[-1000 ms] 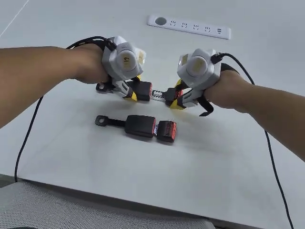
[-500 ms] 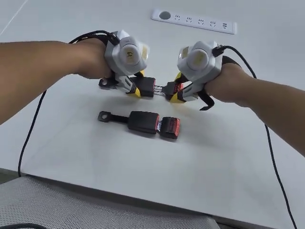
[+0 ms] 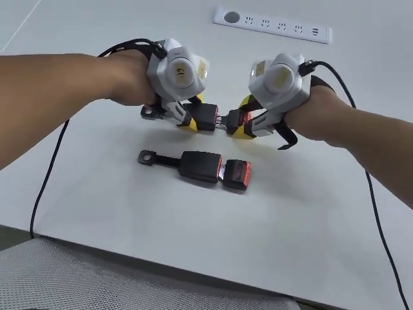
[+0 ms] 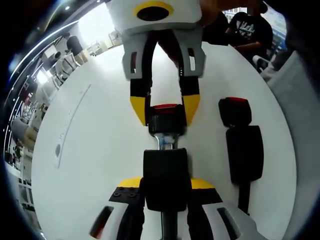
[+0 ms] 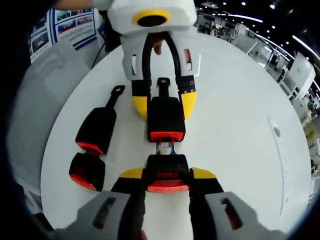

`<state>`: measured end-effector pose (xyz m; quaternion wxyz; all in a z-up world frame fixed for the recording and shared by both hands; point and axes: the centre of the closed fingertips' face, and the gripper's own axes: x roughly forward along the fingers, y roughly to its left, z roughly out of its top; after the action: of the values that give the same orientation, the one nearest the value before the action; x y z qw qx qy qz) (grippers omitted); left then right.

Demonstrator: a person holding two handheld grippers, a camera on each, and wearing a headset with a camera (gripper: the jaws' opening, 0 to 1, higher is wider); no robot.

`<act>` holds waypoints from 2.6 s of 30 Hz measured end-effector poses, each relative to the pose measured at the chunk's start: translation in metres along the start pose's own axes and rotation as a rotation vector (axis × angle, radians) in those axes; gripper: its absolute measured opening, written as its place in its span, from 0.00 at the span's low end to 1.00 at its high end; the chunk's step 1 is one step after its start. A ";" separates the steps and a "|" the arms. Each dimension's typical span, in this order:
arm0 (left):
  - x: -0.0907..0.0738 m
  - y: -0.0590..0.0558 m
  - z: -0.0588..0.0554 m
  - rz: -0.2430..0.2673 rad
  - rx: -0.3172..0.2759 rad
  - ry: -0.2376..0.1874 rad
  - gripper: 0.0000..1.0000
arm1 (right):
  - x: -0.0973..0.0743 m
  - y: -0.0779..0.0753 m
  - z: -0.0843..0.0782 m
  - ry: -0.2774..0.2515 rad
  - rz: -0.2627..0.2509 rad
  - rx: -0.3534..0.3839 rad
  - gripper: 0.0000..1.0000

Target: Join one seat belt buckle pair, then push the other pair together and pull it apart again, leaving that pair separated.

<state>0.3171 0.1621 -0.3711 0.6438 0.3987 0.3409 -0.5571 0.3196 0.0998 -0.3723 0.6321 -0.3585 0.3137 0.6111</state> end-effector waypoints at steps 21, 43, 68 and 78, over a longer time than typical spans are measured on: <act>0.001 0.002 0.000 0.001 -0.015 -0.023 0.32 | 0.008 0.000 0.014 -0.008 -0.019 0.001 0.32; 0.002 0.002 0.000 0.008 -0.034 -0.034 0.33 | 0.010 0.000 0.011 -0.041 0.001 0.031 0.33; 0.004 0.002 -0.002 0.001 -0.047 -0.050 0.33 | 0.002 0.005 0.002 -0.016 -0.021 0.031 0.33; 0.001 0.000 -0.001 0.004 -0.060 -0.048 0.33 | -0.002 0.003 -0.007 -0.025 -0.028 0.046 0.34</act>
<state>0.3174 0.1621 -0.3727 0.6648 0.3662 0.3410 -0.5547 0.3170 0.0929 -0.3747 0.6526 -0.3405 0.3147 0.5993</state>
